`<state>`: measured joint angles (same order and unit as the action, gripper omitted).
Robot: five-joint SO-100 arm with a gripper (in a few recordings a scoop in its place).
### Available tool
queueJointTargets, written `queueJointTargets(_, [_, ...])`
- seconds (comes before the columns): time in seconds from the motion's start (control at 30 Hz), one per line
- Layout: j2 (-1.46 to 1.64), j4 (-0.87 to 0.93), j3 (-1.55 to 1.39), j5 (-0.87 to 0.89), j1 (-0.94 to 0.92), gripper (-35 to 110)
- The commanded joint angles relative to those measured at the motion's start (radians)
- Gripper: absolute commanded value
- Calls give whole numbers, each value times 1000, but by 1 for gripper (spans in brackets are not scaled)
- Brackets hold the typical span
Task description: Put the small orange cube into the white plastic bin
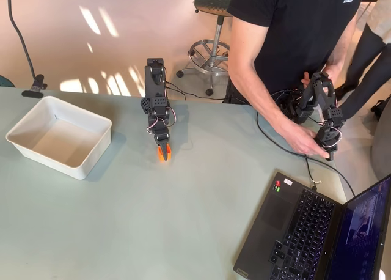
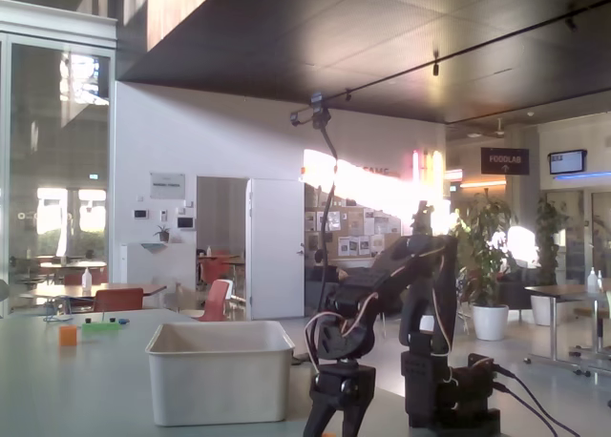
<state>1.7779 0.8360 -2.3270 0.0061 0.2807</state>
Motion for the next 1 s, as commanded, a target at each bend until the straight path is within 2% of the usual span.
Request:
queueJointTargets(0.0, [2, 0, 32, 0, 3, 41])
queueJointTargets(0.17, [3, 8, 35, 2, 3, 36])
queueJointTargets(0.63, [17, 17, 23, 8, -12, 35])
queueJointTargets(0.97, [38, 18, 23, 8, -14, 20])
